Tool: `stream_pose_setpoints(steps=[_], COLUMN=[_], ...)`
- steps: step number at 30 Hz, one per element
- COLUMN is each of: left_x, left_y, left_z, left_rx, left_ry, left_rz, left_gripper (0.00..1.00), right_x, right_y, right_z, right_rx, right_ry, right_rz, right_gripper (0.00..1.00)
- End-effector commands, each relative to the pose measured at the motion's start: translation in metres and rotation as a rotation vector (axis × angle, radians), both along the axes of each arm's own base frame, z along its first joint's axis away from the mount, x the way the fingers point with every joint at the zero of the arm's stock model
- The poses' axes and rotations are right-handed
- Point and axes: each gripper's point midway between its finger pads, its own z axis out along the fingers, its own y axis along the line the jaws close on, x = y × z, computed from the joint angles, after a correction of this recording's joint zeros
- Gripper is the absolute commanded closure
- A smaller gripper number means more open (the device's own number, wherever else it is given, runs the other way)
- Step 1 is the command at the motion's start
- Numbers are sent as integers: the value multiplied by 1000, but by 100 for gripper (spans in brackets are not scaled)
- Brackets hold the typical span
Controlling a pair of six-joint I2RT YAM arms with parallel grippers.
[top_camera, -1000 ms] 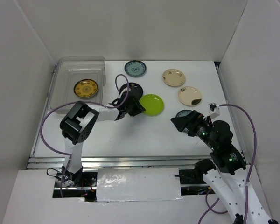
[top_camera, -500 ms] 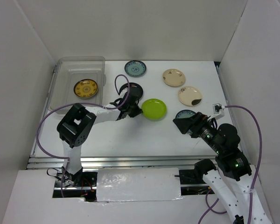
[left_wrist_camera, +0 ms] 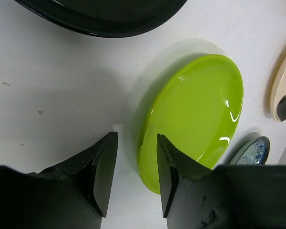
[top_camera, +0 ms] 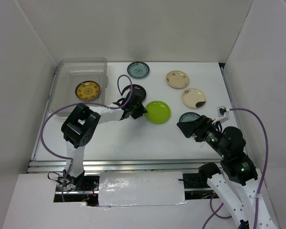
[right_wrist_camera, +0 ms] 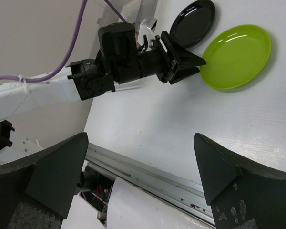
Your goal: Place the plates into the plastic bin on the countertop
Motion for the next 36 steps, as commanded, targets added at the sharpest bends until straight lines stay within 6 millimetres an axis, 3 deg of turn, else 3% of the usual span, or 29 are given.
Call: stream_pose_setpoints(steps=[1, 2, 3, 8, 11, 12, 13, 14, 16, 18, 19, 21, 22, 24, 25, 26, 28, 29, 30, 31, 32, 36], left_x=[-8, -6, -6, -3, -4, -6, -6, -5, -7, -5, -6, -2, -4, 5, -1, 14, 19, 15, 27, 30, 31, 40], left_y=[6, 4, 3, -1, 0, 2, 5, 5, 9, 10, 9, 15, 21, 45, 62, 93, 138, 164, 207, 229, 273, 352], left_z=[-18, -16, -18, -29, -32, -26, -25, -6, 9, 46, 75, 108, 138, 170, 180, 195, 191, 180, 183, 178, 170, 152], left_rx=[22, 11, 6, -20, -37, -44, -41, -62, -72, -107, -133, -161, -178, -177, -145, -117, -63, -31, -31, -18, 3, 10], left_ry=[46, 33, 36, 51, 50, 36, 27, -11, -52, -120, -168, -223, -270, -310, -295, -308, -228, -146, -133, -107, -73, -48], left_rz=[8, 4, -4, -22, -15, -11, 0, 5, 6, -5, -30, -39, -60, -21, -1, 84, 212, 269, 376, 435, 547, 705], left_gripper=[49, 51, 66, 75, 86, 96, 100, 100, 100, 100, 100, 100, 100, 100, 100, 100, 100, 100, 100, 100, 100, 100], right_x=[-5, -5, -4, -4, -5, -5, -5, -5, -6, -5, -5, -4, -4, -3, -2, -1, 0, 1, 2, 3, 5, 9], right_y=[-6, -7, -7, -6, -6, -7, -7, -8, -8, -8, -8, -8, -9, -8, -7, -6, -4, -3, -1, 0, 2, 4], right_z=[18, 18, 17, 15, 16, 18, 19, 17, 19, 18, 17, 16, 17, 16, 15, 14, 14, 11, 10, 9, 7, 3], right_rx=[-7, -7, -3, -2, -3, -6, -8, -10, -8, -8, -8, -10, -10, -14, -13, -14, -8, -9, -5, 0, -1, -16], right_ry=[-54, -56, -52, -48, -51, -57, -58, -53, -58, -57, -53, -53, -56, -53, -50, -50, -48, -44, -39, -39, -30, -22], right_rz=[-18, -19, -23, -17, -18, -21, -22, -25, -22, -25, -24, -28, -31, -29, -26, -23, -15, -12, -2, 2, 7, 17], right_gripper=[0, 0, 0, 0, 0, 0, 0, 0, 0, 0, 0, 0, 0, 0, 0, 0, 0, 0, 0, 0, 0, 0])
